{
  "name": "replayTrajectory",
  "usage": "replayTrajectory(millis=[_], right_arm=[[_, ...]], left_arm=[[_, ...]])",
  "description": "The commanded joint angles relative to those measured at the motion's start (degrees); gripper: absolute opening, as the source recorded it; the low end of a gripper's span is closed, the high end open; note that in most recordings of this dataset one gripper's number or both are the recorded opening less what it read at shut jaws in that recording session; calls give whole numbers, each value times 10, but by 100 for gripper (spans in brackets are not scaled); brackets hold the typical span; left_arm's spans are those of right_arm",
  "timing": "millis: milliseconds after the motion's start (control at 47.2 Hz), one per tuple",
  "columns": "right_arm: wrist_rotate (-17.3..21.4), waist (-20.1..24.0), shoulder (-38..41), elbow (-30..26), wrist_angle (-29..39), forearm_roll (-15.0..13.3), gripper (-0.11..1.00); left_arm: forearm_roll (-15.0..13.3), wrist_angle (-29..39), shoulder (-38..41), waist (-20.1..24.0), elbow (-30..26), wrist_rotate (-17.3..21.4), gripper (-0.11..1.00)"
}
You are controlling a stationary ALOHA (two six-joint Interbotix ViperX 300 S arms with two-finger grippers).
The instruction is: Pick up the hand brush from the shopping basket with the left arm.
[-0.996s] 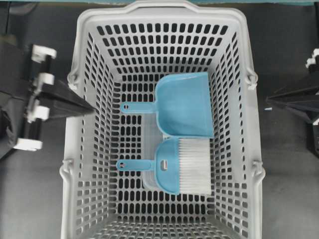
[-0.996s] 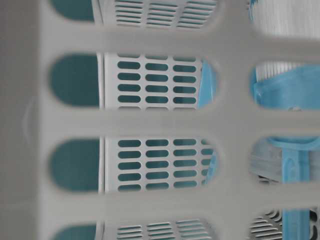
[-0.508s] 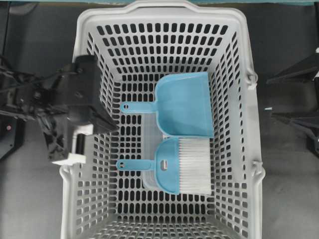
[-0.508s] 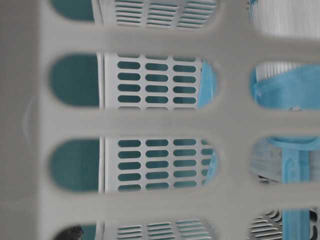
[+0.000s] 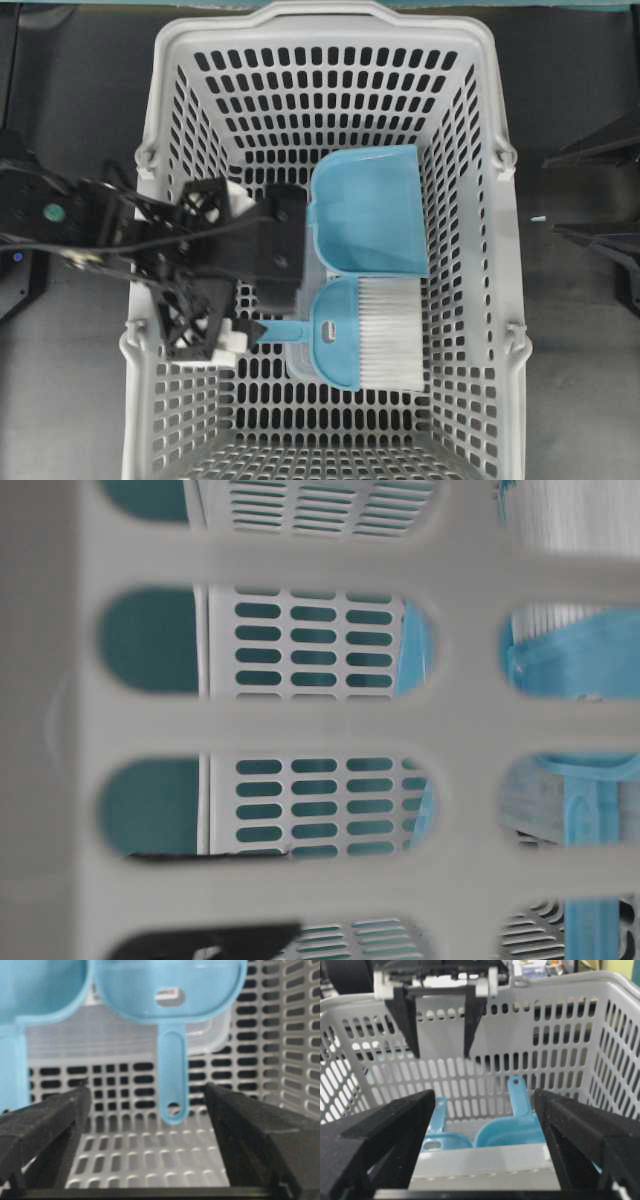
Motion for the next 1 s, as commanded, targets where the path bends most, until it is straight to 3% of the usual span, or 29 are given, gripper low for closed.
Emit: replayTrajectory(millis=[0, 275, 720, 975], right_arm=[[0, 3, 3, -12, -4, 2, 76], [-1, 4, 3, -7, -7, 2, 76], [2, 4, 3, 1, -22, 2, 75], [4, 4, 3, 6, -25, 2, 75]], left_arm=[[2, 0, 11, -11, -18, -5, 88], [2, -5, 69, -25, -14, -47, 89], [2, -8, 149, -31, 4, -56, 89], [2, -60, 170, -31, 30, -57, 89]])
